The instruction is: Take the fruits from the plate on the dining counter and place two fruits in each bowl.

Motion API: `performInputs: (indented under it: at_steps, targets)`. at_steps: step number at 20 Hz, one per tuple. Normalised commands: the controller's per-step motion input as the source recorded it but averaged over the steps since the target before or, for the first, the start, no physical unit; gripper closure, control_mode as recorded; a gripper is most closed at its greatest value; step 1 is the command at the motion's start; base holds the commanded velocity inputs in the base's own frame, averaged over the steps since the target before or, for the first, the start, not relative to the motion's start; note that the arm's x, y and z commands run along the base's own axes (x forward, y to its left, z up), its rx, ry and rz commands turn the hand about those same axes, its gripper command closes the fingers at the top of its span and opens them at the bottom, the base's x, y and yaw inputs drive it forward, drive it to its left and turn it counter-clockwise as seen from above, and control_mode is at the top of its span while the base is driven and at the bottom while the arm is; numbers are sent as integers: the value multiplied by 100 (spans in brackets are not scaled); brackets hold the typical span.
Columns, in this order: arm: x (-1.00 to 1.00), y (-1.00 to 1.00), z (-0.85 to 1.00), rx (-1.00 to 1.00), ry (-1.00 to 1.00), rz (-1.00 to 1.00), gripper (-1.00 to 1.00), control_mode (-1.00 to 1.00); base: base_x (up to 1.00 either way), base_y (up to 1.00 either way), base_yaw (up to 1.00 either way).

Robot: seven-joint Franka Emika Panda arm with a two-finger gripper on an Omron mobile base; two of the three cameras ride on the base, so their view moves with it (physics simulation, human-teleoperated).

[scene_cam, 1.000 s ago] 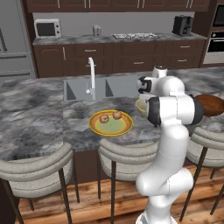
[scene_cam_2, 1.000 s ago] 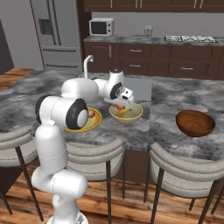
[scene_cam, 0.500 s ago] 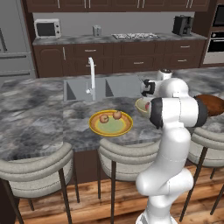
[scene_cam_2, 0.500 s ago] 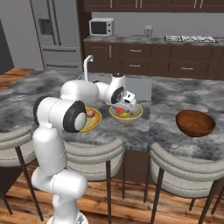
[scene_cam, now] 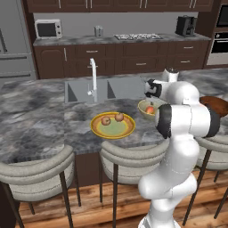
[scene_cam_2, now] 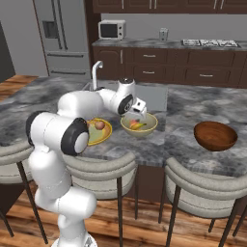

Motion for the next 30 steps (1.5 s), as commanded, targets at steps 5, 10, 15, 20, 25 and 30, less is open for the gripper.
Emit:
performInputs:
  at_steps: [5, 10, 15, 20, 25, 30]
  targets:
    - [-96, 97, 20, -1, -8, 0, -100, -100, 0, 0, 0]
    - [-52, 100, 38, 0, -1, 0, -100, -100, 0, 0, 0]
    - [-12, 94, 13, 0, 0, 0, -100, -100, 0, 0, 0]
    - [8, 65, 1, 0, 0, 0, -100, -100, 0, 0, 0]
    - [30, 23, 0, 0, 0, 0, -100, -100, 0, 0, 0]
    - [30, 0, -17, 0, 0, 0, -100, -100, 0, 0, 0]
